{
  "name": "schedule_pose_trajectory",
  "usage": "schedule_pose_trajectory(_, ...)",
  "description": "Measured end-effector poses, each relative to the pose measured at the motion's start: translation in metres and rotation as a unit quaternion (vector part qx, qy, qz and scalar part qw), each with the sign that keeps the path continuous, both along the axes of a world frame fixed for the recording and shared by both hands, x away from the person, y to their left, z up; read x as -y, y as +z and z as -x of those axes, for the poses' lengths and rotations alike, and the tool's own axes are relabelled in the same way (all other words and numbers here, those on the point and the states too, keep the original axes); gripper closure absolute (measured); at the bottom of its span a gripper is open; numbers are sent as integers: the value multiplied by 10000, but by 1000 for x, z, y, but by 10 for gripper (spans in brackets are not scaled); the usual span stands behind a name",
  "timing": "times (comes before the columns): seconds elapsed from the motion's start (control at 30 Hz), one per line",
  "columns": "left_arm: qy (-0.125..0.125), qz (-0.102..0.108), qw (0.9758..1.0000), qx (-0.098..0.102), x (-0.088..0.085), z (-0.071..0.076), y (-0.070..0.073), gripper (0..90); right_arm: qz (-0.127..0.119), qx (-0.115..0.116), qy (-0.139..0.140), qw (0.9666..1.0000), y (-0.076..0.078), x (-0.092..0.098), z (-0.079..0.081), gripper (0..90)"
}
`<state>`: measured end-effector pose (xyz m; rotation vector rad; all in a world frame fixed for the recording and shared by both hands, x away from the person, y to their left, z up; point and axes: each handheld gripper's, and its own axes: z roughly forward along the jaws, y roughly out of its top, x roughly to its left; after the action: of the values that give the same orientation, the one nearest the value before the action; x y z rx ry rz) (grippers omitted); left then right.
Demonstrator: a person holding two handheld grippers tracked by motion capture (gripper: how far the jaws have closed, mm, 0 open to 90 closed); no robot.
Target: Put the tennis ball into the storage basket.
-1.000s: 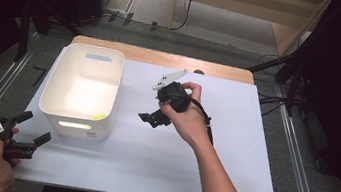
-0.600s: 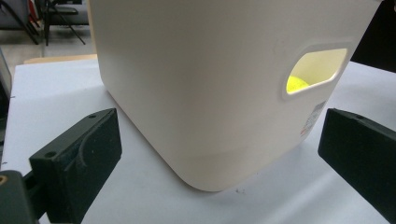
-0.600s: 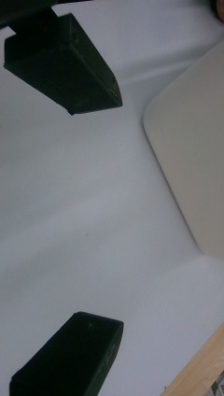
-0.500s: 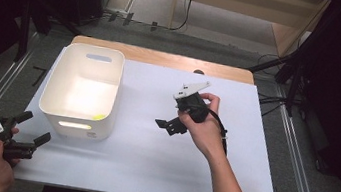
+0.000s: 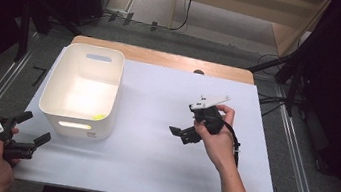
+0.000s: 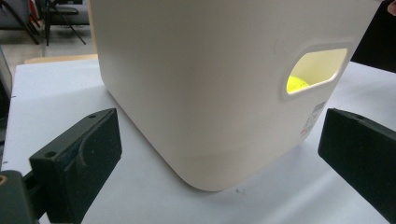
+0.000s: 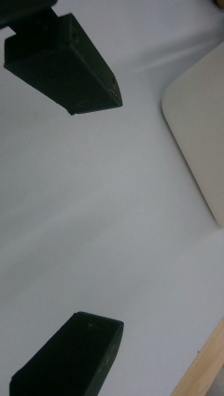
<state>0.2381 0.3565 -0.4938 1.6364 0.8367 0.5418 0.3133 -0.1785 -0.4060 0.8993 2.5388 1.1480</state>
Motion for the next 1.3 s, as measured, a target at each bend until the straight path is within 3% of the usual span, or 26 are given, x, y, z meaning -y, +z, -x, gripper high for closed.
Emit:
schedule_pose_trajectory(0.6,22,-24,10000,-10,1,0,0,0,-367,143,-533,9978,-19,46,20,0)
schedule_pose_trajectory(0.93,14,-42,10000,-12,1,0,0,0,-658,122,-877,9939,-40,78,34,0)
schedule_pose_trajectory(1.3,13,-81,10000,-15,1,0,0,0,-919,306,-1203,9880,-65,108,53,0)
